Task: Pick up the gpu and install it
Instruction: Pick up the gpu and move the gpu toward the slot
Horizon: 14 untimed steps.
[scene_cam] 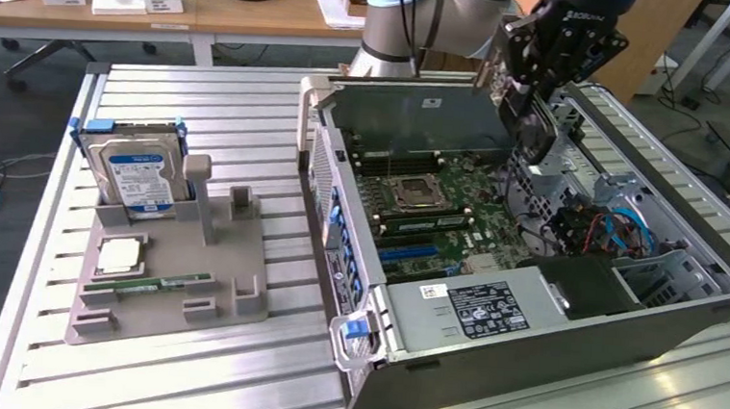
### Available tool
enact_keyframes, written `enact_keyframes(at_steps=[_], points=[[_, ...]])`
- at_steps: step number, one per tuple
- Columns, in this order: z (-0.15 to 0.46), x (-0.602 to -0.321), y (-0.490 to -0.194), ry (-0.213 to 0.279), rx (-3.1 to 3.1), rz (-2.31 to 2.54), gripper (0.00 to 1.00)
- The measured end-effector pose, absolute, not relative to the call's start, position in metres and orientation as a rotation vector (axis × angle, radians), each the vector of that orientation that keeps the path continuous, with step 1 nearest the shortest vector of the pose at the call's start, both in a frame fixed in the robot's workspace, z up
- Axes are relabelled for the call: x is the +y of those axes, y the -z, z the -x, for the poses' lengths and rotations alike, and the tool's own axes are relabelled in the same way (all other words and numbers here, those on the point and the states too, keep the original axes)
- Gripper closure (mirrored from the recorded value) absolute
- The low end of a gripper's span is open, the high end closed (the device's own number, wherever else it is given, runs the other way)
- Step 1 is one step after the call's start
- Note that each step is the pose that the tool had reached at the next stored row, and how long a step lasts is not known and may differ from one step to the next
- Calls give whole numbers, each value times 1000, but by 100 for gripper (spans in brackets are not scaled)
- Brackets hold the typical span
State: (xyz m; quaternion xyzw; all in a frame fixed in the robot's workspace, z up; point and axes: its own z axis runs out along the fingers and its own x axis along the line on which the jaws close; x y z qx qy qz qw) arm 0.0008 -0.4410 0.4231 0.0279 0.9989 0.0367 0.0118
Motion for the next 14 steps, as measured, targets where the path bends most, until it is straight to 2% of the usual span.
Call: enact_keyframes(at_steps=[14], points=[[-36,-441,-423,-114,3115,-87,73]])
